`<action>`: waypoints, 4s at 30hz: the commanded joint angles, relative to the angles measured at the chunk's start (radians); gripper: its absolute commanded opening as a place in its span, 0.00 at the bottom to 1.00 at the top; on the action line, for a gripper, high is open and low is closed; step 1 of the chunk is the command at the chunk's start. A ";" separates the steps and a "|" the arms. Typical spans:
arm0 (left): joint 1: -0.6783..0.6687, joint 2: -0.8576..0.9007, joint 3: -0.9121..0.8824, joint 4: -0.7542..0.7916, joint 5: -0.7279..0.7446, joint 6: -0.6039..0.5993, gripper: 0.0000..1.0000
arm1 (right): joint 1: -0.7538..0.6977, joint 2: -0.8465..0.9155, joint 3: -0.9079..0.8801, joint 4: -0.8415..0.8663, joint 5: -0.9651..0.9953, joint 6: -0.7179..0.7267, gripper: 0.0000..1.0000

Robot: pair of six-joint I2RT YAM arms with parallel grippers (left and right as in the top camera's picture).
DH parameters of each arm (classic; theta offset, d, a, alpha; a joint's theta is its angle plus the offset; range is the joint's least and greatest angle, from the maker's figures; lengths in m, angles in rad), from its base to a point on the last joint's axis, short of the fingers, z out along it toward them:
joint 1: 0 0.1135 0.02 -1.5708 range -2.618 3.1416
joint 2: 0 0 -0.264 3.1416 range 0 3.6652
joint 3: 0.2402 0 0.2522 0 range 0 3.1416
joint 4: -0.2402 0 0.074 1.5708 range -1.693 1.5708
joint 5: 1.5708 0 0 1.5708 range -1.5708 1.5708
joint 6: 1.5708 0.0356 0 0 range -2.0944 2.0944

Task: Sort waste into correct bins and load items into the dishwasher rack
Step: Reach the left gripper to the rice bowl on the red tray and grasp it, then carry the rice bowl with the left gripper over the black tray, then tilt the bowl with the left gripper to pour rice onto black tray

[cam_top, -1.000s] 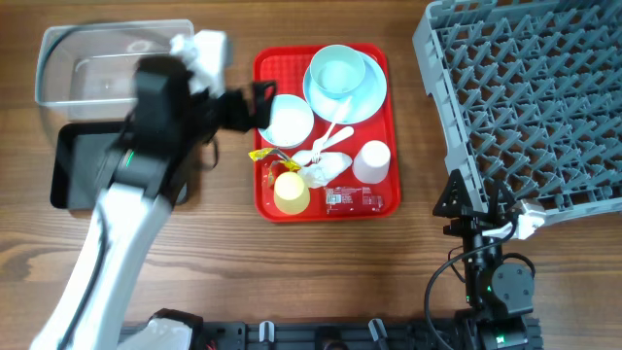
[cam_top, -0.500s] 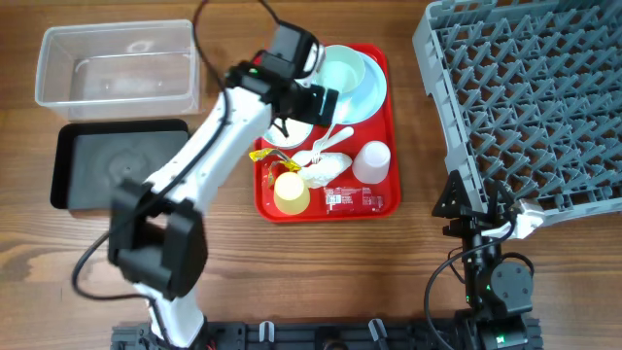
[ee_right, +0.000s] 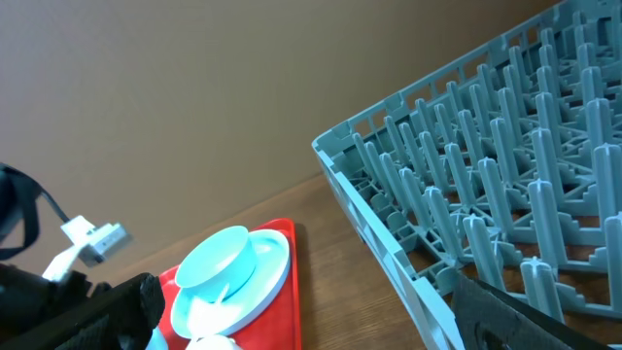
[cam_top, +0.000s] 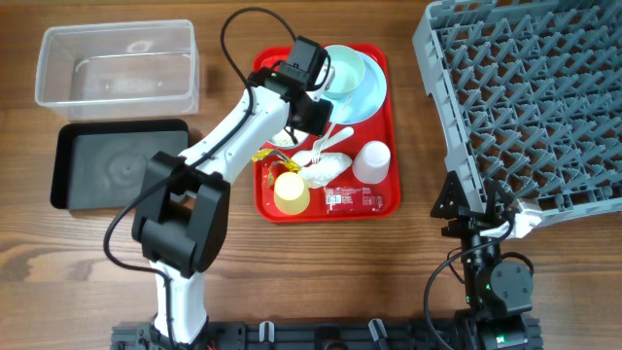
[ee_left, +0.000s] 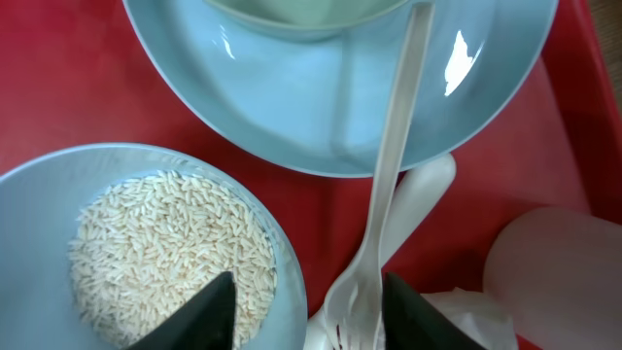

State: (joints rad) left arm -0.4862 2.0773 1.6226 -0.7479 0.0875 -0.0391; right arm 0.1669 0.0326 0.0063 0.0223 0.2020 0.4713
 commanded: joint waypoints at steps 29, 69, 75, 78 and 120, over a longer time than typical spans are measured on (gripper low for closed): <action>-0.016 0.085 0.012 0.026 -0.072 -0.152 0.19 | -0.005 -0.002 -0.001 0.002 -0.024 0.011 1.00; 0.322 -0.304 0.025 -0.399 -0.034 -0.336 0.04 | -0.005 -0.002 -0.001 0.002 -0.024 0.011 1.00; 0.525 -0.312 -0.004 -0.472 0.086 -0.277 0.04 | -0.005 -0.002 -0.001 0.002 -0.024 0.010 1.00; 0.616 -0.312 -0.047 -0.461 0.137 -0.224 0.04 | -0.005 -0.002 -0.001 0.002 -0.024 0.010 1.00; 1.318 -0.312 -0.434 -0.243 1.182 0.350 0.04 | -0.005 -0.002 -0.001 0.000 -0.024 0.010 1.00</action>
State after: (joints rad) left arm 0.8196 1.7912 1.1938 -1.0004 1.1538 0.2863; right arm 0.1669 0.0326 0.0063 0.0223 0.1982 0.4713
